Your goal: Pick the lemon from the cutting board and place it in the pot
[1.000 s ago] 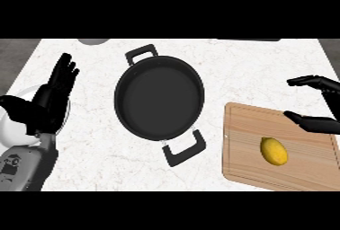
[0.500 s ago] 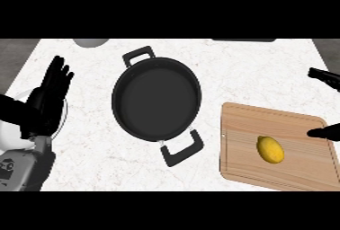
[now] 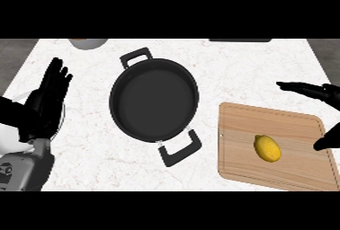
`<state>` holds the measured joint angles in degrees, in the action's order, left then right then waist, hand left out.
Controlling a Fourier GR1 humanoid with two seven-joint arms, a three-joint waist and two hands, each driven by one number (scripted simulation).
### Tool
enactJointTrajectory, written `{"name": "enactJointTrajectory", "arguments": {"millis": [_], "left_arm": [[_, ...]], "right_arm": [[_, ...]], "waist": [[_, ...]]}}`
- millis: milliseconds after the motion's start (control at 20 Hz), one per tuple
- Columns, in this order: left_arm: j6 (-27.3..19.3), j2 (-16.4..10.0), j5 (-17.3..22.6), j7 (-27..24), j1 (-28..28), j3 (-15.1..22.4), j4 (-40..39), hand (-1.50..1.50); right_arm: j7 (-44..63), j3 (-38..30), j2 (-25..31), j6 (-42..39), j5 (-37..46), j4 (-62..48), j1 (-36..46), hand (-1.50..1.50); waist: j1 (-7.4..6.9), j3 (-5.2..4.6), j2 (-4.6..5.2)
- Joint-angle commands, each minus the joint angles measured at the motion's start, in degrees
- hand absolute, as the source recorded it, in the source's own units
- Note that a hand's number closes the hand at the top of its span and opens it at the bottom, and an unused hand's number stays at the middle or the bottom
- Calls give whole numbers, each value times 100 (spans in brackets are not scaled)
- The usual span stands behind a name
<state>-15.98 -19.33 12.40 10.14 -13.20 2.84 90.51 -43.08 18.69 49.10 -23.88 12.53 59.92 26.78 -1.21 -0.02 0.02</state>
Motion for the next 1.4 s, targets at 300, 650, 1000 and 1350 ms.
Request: {"name": "enactJointTrajectory", "arguments": {"millis": [300, 650, 1000, 1350], "left_arm": [[81, -9, 14, 320, 87, -247, 264, 0], [486, -3, -30, 204, 114, -540, 170, 0], [262, 346, -402, 280, 252, -319, 466, 0], [372, 493, -584, 184, 529, -415, 621, 0]], "right_arm": [[1013, 632, -27, -584, 863, 1406, -405, -150], [634, 278, -415, -550, 1519, 1158, -751, -150], [1546, 218, -977, -541, 2169, 1209, -572, -150], [917, 69, -1420, -122, 2860, 646, -839, -150]], "waist": [[131, 0, -14], [109, 3, -1], [79, 4, -3], [83, 4, 0]]}}
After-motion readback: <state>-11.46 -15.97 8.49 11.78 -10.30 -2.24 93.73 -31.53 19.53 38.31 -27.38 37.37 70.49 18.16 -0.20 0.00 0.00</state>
